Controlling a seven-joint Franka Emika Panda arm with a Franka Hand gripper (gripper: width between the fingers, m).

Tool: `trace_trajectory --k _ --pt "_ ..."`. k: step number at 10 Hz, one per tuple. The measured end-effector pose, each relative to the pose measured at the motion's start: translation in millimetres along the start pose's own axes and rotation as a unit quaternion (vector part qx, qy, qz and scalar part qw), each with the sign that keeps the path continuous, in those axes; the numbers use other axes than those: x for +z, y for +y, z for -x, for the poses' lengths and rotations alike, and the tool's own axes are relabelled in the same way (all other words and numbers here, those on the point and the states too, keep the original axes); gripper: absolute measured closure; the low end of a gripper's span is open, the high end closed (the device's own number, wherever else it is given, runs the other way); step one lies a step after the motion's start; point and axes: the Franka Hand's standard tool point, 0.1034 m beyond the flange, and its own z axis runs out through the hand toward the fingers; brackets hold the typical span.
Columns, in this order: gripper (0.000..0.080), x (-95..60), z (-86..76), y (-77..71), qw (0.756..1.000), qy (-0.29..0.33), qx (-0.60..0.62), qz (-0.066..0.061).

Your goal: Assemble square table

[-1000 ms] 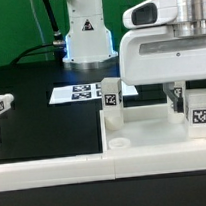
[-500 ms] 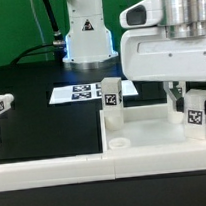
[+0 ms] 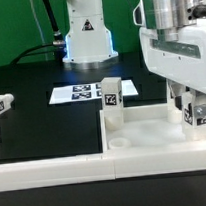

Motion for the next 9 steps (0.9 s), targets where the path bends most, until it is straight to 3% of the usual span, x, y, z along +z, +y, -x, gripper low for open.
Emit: trace_trajectory --k 2,6,9 --pt "0.0506 -0.1 -0.4 1.3 0.998 -0.004 0.064 0.001" --pt "0.0506 0.2 4.6 4.0 0.954 -0.045 0.296 -0.003" --pt "0.0506 0.0 5.2 3.8 0.948 -0.054 0.315 -0.004"
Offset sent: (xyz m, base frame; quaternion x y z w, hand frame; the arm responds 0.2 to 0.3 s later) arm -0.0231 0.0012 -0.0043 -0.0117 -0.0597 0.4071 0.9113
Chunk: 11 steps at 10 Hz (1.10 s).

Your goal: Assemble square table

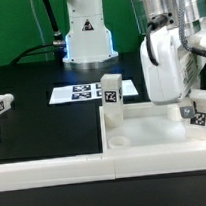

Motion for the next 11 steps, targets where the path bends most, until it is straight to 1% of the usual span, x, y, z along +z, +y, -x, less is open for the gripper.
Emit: trace_trajectory --k 2,3,4,5,6,7,9,11 --pt "0.0506 0.2 -0.5 0.1 1.000 0.001 -0.017 0.000" --pt "0.0420 1.0 -0.7 0.5 1.000 0.002 -0.020 0.001" --pt "0.0243 1.3 -0.8 0.6 1.000 0.002 -0.021 0.001" --pt "0.0243 1.5 -0.9 0.6 1.000 0.002 -0.025 0.001" --pt "0.0167 1.7 -0.7 1.0 0.999 0.002 -0.047 0.001" --pt "0.0167 2.9 2.5 4.3 0.996 0.005 -0.086 0.003" --pt "0.0154 0.1 10.6 8.7 0.970 0.019 -0.242 0.011" --pt "0.0151 0.1 10.8 8.7 0.953 0.019 -0.302 0.011"
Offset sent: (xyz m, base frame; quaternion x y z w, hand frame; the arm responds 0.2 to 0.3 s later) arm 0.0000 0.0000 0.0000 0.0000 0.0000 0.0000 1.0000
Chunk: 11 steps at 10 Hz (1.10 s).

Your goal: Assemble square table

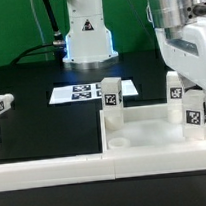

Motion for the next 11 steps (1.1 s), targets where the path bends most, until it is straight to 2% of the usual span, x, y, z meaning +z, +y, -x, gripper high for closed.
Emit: trace_trajectory --k 2,3,5,6,7,8,10,11 --pt "0.0151 0.6 -1.0 0.4 0.997 0.003 -0.079 0.003" --pt "0.0151 0.8 -2.9 -0.7 0.983 0.016 -0.180 0.019" --pt "0.0151 1.0 -6.2 -8.9 0.953 0.022 -0.302 0.021" --pt "0.0187 1.1 -5.7 -8.8 0.954 0.021 -0.297 0.020" --pt "0.0187 1.2 -5.5 -8.8 0.959 0.022 -0.282 0.020" --pt "0.0416 1.4 -5.6 -8.7 0.959 0.022 -0.283 0.020" --pt "0.0416 1.8 -6.6 -7.1 0.967 0.021 -0.252 0.022" --pt "0.0509 1.9 -6.7 -7.0 0.975 0.022 -0.219 0.021"
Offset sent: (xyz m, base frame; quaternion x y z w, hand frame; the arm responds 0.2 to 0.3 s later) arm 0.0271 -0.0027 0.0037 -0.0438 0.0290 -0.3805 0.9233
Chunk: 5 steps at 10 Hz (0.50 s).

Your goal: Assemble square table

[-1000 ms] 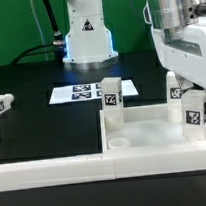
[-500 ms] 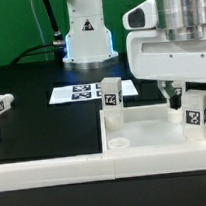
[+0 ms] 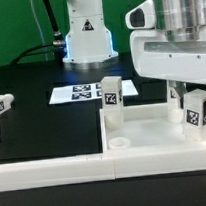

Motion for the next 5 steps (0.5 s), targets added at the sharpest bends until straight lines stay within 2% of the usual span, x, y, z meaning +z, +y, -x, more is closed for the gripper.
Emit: trace_trajectory --k 3,5 --pt "0.0509 -0.4 -0.4 0.5 0.985 -0.003 0.171 0.000" --pt "0.0509 -0.2 0.0 0.3 0.947 -0.011 0.320 -0.003"
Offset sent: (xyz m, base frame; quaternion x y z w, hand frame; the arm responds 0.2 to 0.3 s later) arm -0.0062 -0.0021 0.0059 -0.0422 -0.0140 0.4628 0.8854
